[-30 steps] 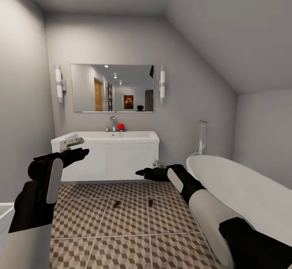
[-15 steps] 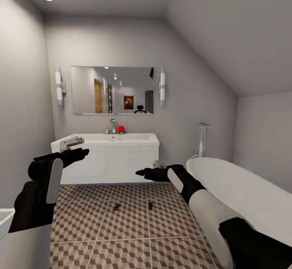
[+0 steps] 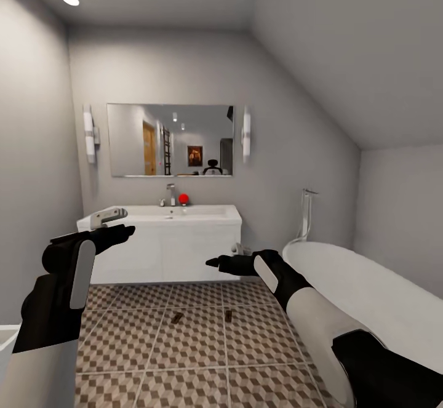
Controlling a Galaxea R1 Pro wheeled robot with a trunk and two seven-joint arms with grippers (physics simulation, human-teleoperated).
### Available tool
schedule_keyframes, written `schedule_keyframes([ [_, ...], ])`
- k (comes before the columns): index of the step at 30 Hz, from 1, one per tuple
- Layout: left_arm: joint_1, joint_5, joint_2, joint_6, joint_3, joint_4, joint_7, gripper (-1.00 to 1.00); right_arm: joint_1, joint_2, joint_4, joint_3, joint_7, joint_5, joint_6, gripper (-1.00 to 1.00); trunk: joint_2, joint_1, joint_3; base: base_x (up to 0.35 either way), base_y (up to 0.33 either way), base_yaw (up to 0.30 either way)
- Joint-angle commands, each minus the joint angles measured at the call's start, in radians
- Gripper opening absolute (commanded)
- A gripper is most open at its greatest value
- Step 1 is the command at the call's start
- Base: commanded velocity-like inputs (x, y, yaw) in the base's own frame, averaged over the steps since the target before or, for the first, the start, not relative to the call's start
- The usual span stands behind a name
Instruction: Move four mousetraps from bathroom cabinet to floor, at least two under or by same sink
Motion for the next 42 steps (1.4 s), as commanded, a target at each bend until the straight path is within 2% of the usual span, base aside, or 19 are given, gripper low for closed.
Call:
schedule_keyframes([
  [1, -0.001, 0.011, 0.0, 0.004, 0.0, -0.001, 0.009, 1.0, -0.001, 0.0, 0.0, 0.001, 0.002, 0.002, 0.003, 1.0, 0.007, -0.004, 0.002, 0.0, 0.0, 0.0],
  [42, 0.0, 0.01, -0.005, 0.004, -0.006, -0.001, 0.009, 1.0, -0.001, 0.0, 0.002, 0.001, 0.002, 0.001, 0.003, 1.0, 0.294, -0.161, 0.13, 0.0, 0.0, 0.0],
])
